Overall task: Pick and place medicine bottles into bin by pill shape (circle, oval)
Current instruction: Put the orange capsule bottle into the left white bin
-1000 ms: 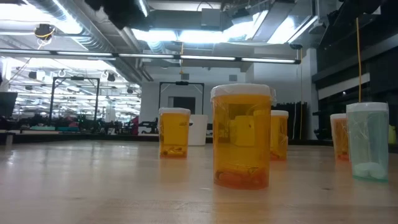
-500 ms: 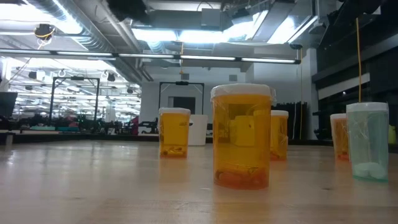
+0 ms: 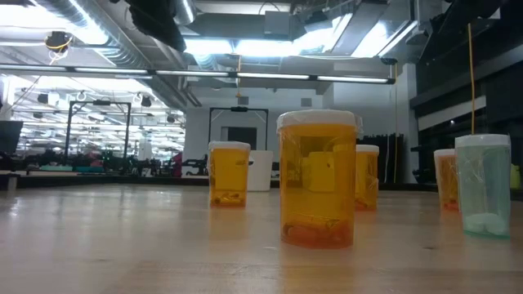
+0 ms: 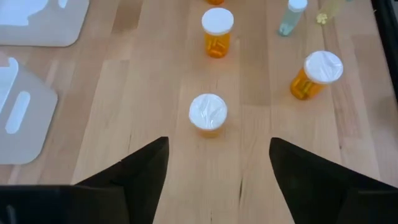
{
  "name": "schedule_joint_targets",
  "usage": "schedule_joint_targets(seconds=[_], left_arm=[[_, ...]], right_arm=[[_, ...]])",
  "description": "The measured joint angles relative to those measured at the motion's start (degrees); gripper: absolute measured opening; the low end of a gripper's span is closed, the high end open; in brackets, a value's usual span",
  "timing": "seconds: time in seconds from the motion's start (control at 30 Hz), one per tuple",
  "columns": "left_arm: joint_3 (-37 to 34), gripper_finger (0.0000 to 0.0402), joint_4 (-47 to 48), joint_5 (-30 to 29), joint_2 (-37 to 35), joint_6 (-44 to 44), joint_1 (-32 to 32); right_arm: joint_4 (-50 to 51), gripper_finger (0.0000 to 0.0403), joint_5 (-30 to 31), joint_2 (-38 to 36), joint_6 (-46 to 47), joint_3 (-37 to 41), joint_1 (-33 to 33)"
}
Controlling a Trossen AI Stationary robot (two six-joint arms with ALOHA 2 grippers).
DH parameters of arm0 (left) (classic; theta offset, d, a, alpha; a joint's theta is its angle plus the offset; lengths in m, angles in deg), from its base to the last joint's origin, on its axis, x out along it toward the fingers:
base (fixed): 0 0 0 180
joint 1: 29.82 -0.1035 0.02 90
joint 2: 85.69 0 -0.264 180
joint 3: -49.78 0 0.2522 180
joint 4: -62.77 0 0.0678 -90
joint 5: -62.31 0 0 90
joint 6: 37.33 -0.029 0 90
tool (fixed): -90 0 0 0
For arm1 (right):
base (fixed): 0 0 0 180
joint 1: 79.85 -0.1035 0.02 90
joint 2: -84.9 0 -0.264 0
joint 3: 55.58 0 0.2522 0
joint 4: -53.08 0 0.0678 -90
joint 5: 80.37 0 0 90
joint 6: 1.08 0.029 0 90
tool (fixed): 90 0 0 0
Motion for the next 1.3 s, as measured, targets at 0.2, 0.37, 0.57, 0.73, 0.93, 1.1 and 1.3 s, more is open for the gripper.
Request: schedule_joint_targets(seconds=[0.2, 0.37, 0.57, 0.73, 0.93, 1.1, 1.3], left_arm=[[-2.85, 0.0267, -0.04, 0.03, 0.00, 0.23, 0.00], [-8.66, 0.0267, -2.53, 0.10, 0.00, 4.67, 0.03], [-16.55, 0.0267, -14.30, 0.08, 1.98, 6.16, 0.57], [-15.92, 0.0267, -19.37, 2.89, 9.38, 3.11, 0.55], [-12.41, 0.0267, -19.16, 3.28, 17.77, 1.22, 0.57], [-10.96, 0.0267, -19.50, 3.07, 20.00, 1.20, 0.55], [-10.96, 0.0267, -20.11, 3.03, 19.98, 1.24, 0.55]], right_arm=[[0.00, 0.0330, 0.00, 0.00, -0.07, 0.00, 0.02], [0.00, 0.0330, -0.02, 0.00, -0.22, 0.00, 0.01], [0.00, 0.0330, 0.00, 0.00, -0.27, 0.00, 0.00], [0.00, 0.0330, 0.00, -0.02, -0.22, 0.00, 0.00], [0.00, 0.0330, 0.00, -0.02, -0.33, 0.00, 0.01], [0.00, 0.0330, 0.00, -0.01, -0.35, 0.00, 0.01], [0.00, 0.0330, 0.00, -0.01, -0.35, 0.00, 0.01]])
